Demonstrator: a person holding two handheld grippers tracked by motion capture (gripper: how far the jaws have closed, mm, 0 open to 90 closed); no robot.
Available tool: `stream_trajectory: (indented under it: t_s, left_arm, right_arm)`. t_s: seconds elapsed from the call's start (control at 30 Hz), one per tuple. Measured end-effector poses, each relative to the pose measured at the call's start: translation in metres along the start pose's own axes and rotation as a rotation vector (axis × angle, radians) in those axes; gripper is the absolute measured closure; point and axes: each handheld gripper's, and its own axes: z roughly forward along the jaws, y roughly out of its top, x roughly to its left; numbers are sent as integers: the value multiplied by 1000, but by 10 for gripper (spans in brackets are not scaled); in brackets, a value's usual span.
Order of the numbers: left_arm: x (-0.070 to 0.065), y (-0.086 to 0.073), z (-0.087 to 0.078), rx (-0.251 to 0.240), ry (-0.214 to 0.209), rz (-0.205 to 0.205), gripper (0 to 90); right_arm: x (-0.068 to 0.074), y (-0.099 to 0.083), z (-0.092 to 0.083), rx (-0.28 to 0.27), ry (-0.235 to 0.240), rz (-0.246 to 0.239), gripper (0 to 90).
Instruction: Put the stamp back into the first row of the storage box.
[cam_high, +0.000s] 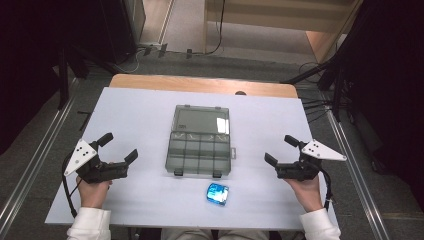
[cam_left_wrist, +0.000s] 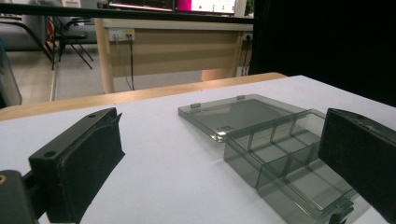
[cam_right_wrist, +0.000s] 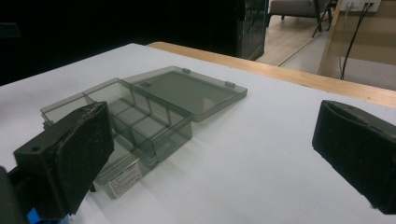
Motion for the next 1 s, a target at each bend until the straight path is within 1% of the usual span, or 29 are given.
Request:
stream_trajectory:
  t_s: [0.07,0.33,0.37,0.4,0.43,0.5,0.67,1.0]
  left_arm:
    - [1,0,0,6,3,3,0]
    - [-1,0,-1,-7,10,4,0]
    - [-1,0,-1,-6,8,4,0]
    - [0,0,-1,-6,8,4,0]
    - [0,0,-1,-5,8,3,0]
    - [0,-1,0,2,7,2,0]
    - [-1,-1,1,5,6,5,0]
    - [-1,-1,1,5,2,1,0]
  right_arm:
    - [1,0,0,6,3,-4,0]
    - [2,-1,2,25,12,-5,0]
    - [4,-1,3,38,15,-17,0]
    - [4,-1,3,38,15,-17,0]
    - [6,-2,4,56,20,-28,0]
    - [7,-2,5,62,19,-38,0]
    - [13,-3,10,90,50,-53,0]
    - [18,-4,14,123,76,-68,0]
